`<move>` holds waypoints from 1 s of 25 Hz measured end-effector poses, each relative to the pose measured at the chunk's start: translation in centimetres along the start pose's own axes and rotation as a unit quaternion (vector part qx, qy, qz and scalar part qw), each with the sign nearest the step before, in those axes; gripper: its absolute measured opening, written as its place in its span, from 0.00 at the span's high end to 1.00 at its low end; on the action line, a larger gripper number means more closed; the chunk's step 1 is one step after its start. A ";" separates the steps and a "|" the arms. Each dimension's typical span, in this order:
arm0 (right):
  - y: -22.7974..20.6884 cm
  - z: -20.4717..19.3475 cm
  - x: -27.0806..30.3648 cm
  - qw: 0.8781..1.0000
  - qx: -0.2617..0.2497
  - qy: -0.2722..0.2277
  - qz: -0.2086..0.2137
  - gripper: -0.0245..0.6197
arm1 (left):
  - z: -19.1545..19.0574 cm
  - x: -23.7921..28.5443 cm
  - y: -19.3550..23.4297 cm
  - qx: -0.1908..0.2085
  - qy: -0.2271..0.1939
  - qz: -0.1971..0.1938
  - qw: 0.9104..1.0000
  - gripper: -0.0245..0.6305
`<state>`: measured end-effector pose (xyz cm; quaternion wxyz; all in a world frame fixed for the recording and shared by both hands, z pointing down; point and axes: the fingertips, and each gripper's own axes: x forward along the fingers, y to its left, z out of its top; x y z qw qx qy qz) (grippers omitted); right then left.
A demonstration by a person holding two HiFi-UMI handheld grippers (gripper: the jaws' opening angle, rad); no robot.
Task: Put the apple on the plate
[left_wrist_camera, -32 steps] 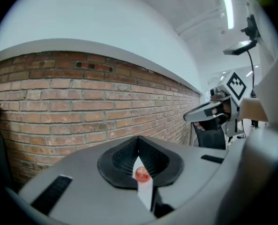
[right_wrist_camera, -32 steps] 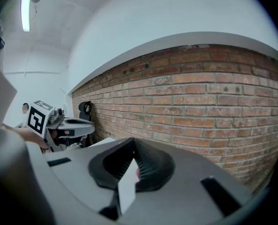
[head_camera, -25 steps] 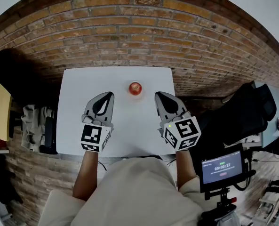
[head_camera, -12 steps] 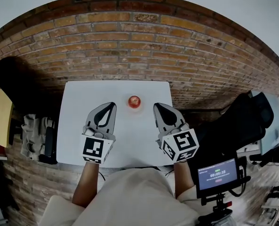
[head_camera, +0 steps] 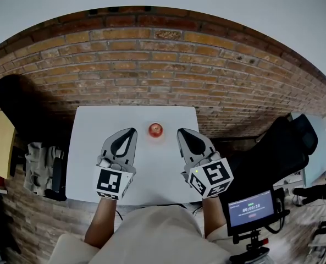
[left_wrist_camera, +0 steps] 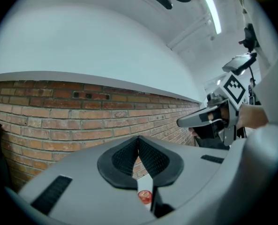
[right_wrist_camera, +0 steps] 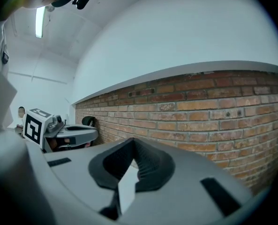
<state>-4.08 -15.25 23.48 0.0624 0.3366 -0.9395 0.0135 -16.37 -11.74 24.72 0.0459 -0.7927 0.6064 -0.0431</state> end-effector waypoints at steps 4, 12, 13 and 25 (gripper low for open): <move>0.2 0.4 0.0 1.000 -0.003 -0.004 0.004 0.96 | 0.7 0.0 0.0 -0.001 -0.011 0.000 1.000 0.95; 0.1 0.2 0.0 1.000 -0.003 -0.002 0.002 0.96 | 0.5 0.2 -0.2 -0.001 -0.012 -0.006 1.000 0.95; 0.1 0.2 0.0 1.000 -0.003 -0.001 0.002 0.96 | 0.4 0.2 -0.3 -0.001 -0.011 -0.006 1.000 0.95; 0.3 -0.1 0.4 1.000 -0.010 0.003 0.005 0.96 | 0.7 0.1 -0.2 -0.016 -0.026 -0.015 0.999 0.95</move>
